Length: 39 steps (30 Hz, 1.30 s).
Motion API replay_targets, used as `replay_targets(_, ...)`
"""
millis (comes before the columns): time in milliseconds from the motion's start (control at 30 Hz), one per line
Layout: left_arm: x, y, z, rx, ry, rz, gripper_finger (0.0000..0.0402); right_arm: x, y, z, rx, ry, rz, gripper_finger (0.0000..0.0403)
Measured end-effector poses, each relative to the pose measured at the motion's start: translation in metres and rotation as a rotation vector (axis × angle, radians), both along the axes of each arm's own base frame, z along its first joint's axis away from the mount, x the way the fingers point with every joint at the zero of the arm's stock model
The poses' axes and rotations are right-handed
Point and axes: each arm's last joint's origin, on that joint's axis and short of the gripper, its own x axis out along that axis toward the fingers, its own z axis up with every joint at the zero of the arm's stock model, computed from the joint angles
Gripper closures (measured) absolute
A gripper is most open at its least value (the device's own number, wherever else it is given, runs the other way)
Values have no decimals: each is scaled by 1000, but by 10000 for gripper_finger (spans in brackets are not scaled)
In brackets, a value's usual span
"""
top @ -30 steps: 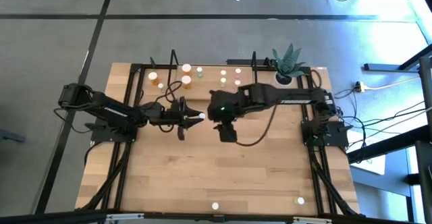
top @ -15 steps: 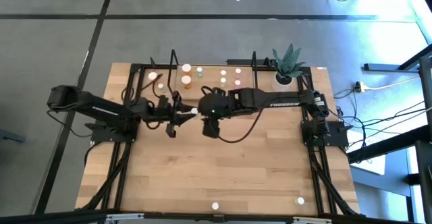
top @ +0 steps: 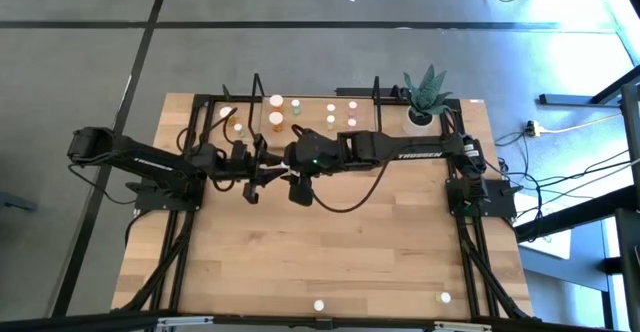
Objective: Pick and place medicine bottles onto shelf by color
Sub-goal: Remove the blue pill bottle from the shelf
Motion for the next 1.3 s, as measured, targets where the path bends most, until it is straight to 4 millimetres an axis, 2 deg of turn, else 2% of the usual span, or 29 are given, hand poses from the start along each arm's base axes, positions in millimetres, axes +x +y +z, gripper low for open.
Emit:
replay_targets(600, 0, 0, 0, 21, 1, 12, 295, -1, -1, -1, 16, 15, -14, 193)
replay_targets(1100, 0, 0, 0, 17, 0, 13, 295, -2, -1, -2, 9, 22, -17, 297)
replay_targets(1300, 0, 0, 0, 17, 1, 14, 295, -2, -1, -2, -4, 24, -5, 304)
